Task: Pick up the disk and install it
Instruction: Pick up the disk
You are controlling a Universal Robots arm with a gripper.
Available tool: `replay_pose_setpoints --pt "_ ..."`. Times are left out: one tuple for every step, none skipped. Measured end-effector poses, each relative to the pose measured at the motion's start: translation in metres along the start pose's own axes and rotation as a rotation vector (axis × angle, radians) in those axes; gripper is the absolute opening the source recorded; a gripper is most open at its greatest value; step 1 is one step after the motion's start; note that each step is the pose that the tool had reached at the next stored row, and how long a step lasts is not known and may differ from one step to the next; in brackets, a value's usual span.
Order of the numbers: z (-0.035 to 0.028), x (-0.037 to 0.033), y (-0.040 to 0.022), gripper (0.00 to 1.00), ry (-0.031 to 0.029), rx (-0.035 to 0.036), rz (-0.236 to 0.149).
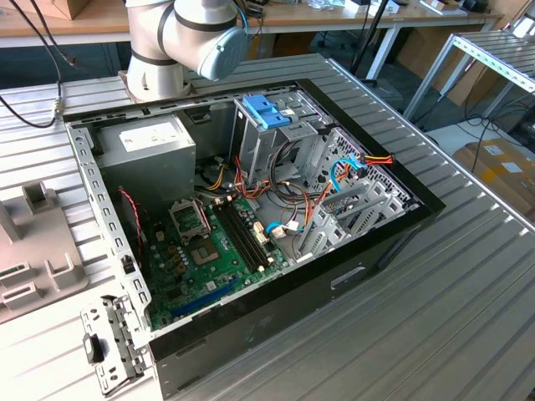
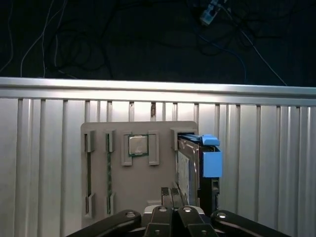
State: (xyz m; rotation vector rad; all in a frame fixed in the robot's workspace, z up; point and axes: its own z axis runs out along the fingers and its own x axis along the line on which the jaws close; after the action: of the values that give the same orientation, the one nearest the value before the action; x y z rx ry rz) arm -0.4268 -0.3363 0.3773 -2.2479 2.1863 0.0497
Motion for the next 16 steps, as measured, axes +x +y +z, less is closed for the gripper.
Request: replay_pose_setpoints --pt "0.0 0.0 0.0 0.11 0.0001 -0.0002 -0.007" --pt "0.0 0.0 0.0 0.11 0.0004 -0.0005 -0.019" --pt "0.0 0.0 -0.0001 0.11 0.0006 -0.0008 -0.029" --pt "0.0 0.0 -0.0001 0.11 0.0009 -0.0012 -0.044" --pt "0.0 0.0 -0.0001 0.11 0.001 -0.0014 -0.051" --pt "0.0 0.0 -0.0001 0.11 0.0011 -0.0016 -0.059" --pt "0.0 0.0 -0.0002 0.11 0.0014 -0.0019 -0.074" --pt "0.0 0.0 -0.0002 0.11 0.0017 -0.0023 -0.089" --pt "0.0 0.0 -0.0002 0.11 0.0019 -0.0026 -0.1" --pt "0.0 0.0 -0.0002 0.11 0.002 -0.0028 -0.108" --pt "0.0 0.0 -0.0003 0.11 0.0022 -0.0031 -0.117" --pt "0.0 0.0 -0.0003 0.11 0.0023 -0.0034 -0.125" --pt "0.0 0.0 -0.0004 0.11 0.0026 -0.0037 -0.141" --pt "0.0001 0.0 -0.0005 0.11 0.0028 -0.004 -0.152" --pt "0.0001 0.0 -0.0005 0.11 0.0029 -0.0041 -0.158" --pt "0.0001 -0.0001 -0.0007 0.11 0.003 -0.0044 -0.164"
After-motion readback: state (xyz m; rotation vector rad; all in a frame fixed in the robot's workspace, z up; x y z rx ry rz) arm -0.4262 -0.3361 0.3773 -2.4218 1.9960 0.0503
